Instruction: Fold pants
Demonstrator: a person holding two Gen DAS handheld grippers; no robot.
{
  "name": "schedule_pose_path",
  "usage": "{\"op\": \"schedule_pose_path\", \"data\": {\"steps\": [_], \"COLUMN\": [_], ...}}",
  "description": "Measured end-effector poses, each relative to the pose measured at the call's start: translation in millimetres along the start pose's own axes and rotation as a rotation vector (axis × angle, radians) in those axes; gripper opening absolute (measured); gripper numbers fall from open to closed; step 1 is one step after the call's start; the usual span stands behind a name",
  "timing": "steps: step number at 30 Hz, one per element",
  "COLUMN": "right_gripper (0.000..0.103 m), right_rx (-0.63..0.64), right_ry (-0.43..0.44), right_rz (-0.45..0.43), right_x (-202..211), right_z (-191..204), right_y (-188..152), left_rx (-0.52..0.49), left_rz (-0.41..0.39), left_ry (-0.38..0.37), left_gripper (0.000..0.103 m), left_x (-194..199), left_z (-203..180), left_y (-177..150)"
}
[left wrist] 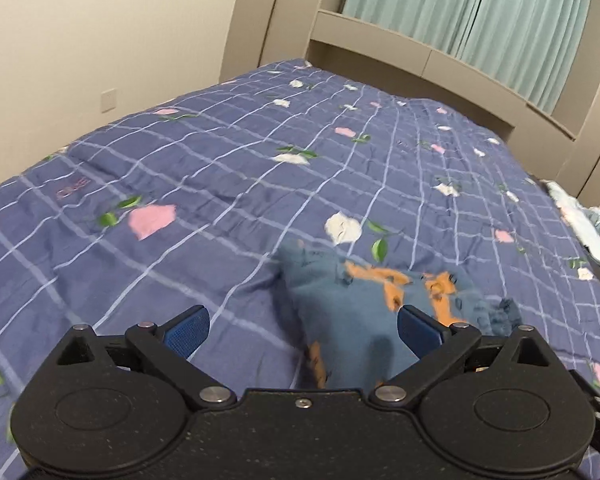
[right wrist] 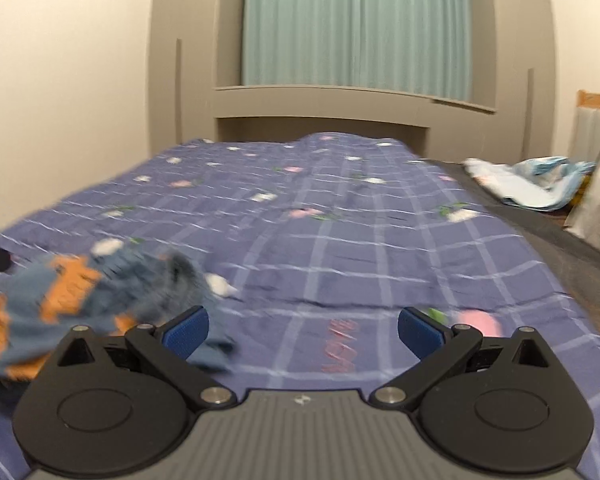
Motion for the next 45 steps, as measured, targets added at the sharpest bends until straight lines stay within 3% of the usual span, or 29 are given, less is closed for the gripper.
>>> {"op": "schedule_pose_path", "data": {"steps": [8, 12, 15, 20, 28, 31, 35, 45], "right_gripper": [0.103, 0.103, 0.103, 0.103, 0.103, 0.103, 0.103, 0.103], "right_rx": [0.172, 0.235, 0.192, 0.056, 0.064, 0.076, 0.094, 0.016], "right_ry": [0.151, 0.127, 0.068, 0.102, 0.102, 0.131, 0.106, 0.125], "right_rz": [-0.004, 0.030, 0.066, 0.095, 0.012, 0.024, 0.071, 0.073], "right_x": [-59.0, -78.2, -85.5, -89.7, -49.5, -37.5, -29.8, -11.5], "right_z": [57.4, 69.2, 54.9, 33.5, 40.9, 51.8, 54.3, 42.6], "right_y": [47.2, 45.4, 34.1, 16.1, 29.5, 24.8, 8.5, -9.1], "left_rx": [-0.019, 0.000, -0.021, -0.052, -0.051, -0.075, -0.073, -0.063], "left_rz": [0.048, 0.068, 0.050, 0.041, 0.065, 0.094, 0.110, 0.111], "left_ry": [0.031, 0.044, 0.029, 0.038, 0.025, 0.037, 0.060, 0.079], "left_gripper": [0.101, 0.103, 0.103, 0.102, 0.102, 0.102, 0.102, 0.102], "left_x": [-41.6, -51.6, -52.1, -50.9, -18.2, -10.5, -4.3, 13.3], "left_z": [-2.6, 10.8, 12.8, 8.9, 5.9, 4.1, 8.3, 13.5], "left_y": [-8.6, -15.6, -18.7, -21.1, -31.3, -47.3, -63.9, -76.2]}}
Point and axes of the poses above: each gripper's, at about its wrist camera, not at the fingertips, and x roughly against the way its jaws point, z to its left, y to its top, the point moved 9 cm from there along -x, roughly the way its jaws point, and after that the axes turned 15 degrees about x, right-handed, at the moved point
